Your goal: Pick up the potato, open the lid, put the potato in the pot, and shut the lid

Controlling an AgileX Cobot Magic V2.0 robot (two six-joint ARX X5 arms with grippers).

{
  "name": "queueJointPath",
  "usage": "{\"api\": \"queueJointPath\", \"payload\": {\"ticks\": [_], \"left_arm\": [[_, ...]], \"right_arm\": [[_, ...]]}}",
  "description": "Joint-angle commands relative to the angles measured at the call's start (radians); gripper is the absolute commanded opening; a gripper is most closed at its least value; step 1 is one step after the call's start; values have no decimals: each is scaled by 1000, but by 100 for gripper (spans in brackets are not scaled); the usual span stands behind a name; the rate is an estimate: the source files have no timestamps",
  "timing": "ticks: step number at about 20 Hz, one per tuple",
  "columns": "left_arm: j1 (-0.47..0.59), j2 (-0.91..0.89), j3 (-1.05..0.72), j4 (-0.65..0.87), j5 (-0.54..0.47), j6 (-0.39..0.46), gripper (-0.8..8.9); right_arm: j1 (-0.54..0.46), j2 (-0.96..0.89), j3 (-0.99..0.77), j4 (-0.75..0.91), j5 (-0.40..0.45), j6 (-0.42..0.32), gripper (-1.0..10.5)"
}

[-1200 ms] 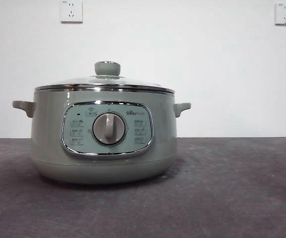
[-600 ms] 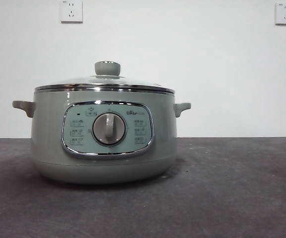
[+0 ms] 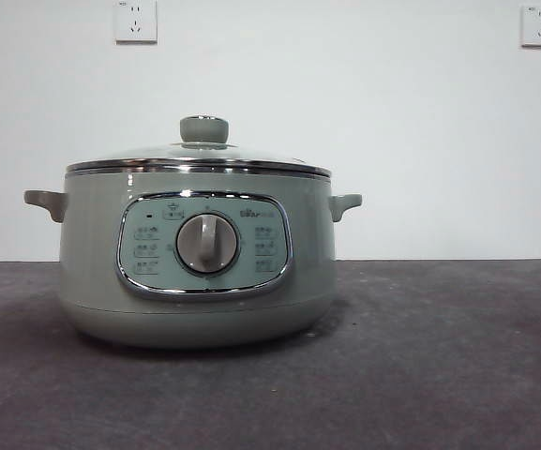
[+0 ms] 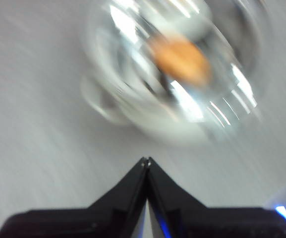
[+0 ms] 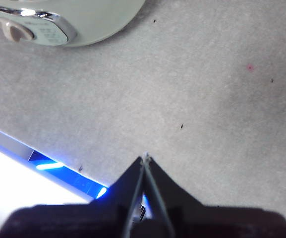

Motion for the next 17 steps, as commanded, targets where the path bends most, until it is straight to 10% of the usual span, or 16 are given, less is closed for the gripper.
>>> {"api": "queueJointPath", "payload": {"ticks": [1,6,17], "left_arm": [[140,-134,-262,393,92,-11,-2],[306,-426,-841,895,106,-35,-2],[338,-871,-1221,874,106,-69,-2]], "right_arm": [[1,1,-10,6,0,6,1],[1,1,-10,22,1,6,1],[1,1,-10,107,1,6,1]]}}
